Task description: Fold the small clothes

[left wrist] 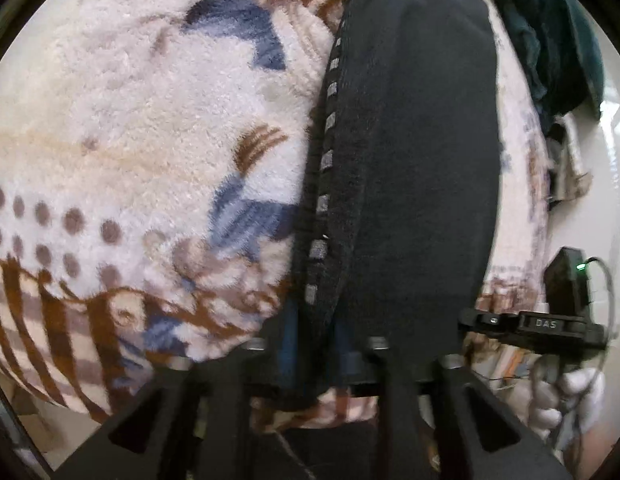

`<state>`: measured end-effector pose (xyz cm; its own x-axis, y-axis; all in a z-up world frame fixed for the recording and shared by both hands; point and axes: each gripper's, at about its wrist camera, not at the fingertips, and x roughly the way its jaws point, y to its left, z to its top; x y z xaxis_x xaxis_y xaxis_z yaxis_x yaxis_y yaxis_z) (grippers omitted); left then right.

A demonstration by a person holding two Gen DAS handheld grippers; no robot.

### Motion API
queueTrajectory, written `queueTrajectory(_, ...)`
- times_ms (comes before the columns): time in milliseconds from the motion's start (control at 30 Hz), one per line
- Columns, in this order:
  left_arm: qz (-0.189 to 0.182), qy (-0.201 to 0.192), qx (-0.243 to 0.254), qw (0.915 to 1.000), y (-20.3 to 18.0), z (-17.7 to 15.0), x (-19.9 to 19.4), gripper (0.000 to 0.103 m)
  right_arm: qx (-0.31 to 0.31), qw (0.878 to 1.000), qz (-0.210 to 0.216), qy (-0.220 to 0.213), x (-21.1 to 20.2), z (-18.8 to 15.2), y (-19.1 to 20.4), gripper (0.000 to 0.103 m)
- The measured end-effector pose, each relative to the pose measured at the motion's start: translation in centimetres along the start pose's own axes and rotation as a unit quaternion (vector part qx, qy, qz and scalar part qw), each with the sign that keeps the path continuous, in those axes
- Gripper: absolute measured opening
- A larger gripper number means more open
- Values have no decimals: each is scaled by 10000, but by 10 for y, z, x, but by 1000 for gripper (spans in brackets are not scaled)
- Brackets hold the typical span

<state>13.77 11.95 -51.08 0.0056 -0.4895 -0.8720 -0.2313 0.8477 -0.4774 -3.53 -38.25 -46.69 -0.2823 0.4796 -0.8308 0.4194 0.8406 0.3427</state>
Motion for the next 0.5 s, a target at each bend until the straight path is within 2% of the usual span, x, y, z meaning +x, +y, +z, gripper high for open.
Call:
queueTrajectory(33,-95,-30,-5,10000,3,1,-2,63,-11,10000,89,23,-3,0,-1,23)
queueTrajectory(67,-242,-52,-2,9997,7,1,-3,70,-23,9998,219,6,-6,1,-4,46)
queueTrajectory(100,-353,-47,-23,9994,14,1,-3,72,-30,9994,357,-34,-13,0,-12,53)
queueTrajectory(167,-520,72,-66,9986,21,3,8,72,-70,9987,504,43,-9,-3,-22,55)
queueTrajectory(267,-564,119,-44,9983,21,7,23,74,-116,9973,690,232,2,1,-37,55)
queueTrajectory(400,-267,30,59,9996,12,4,22,74,15,9914,1307,-77,11,4,-44,56)
queueTrajectory(500,-347,-32,-23,9994,14,1,20,74,68,9856,1688,-93,12,3,-54,56)
